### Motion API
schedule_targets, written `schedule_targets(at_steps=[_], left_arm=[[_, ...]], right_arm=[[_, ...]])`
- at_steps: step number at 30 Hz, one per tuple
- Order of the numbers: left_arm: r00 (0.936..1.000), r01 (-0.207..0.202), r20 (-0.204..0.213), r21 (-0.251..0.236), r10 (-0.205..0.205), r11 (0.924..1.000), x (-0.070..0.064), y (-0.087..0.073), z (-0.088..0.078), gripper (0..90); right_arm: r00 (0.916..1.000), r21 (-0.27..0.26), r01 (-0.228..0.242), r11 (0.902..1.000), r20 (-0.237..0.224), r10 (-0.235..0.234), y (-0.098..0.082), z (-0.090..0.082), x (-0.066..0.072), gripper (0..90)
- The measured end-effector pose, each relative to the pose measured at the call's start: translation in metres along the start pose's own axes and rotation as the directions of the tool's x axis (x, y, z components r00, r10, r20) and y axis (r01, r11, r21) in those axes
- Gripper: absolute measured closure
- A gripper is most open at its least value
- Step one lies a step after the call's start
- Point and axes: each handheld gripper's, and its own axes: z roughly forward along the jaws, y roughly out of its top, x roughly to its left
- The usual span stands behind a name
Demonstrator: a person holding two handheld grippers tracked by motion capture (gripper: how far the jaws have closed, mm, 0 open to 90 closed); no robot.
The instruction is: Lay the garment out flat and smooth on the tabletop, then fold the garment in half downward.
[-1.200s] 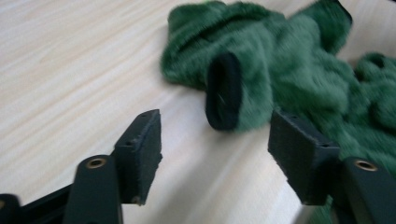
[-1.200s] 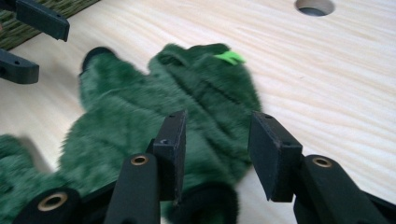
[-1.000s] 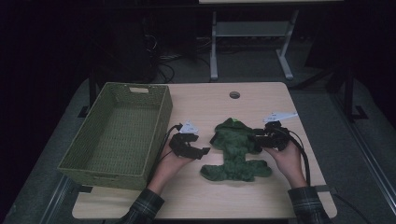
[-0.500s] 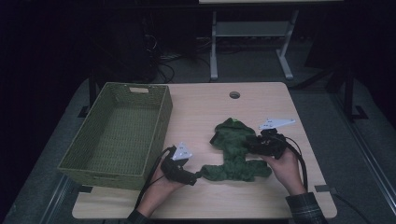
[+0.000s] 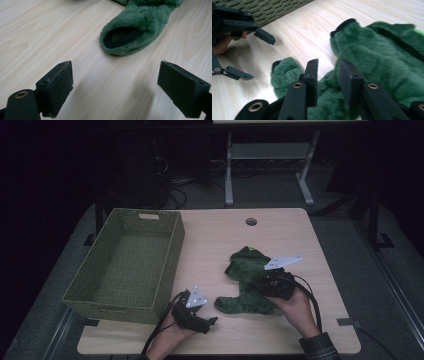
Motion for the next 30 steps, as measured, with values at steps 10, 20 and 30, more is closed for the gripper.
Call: schedule_targets(at_steps=[10,20,30], left_arm=[[0.9999,-0.014,0.003,0.013,0.014,0.9998,0.002,-0.007,0.004,12.2],[0.9995,-0.017,0.028,-0.020,0.017,0.9997,0.005,-0.010,0.005,12.3],[0.9995,-0.013,0.030,-0.021,0.014,0.9997,0.004,-0.011,0.005,12.3]], right_arm=[[0.9973,0.007,0.046,0.9989,-0.057,-0.045,0.003,0.010,0.024,69.4],[0.9902,0.027,0.096,0.9950,-0.105,-0.093,0.005,0.023,0.045,70.6],[0.9779,0.064,0.141,0.9879,-0.165,-0.129,0.005,0.051,0.070,72.4]])
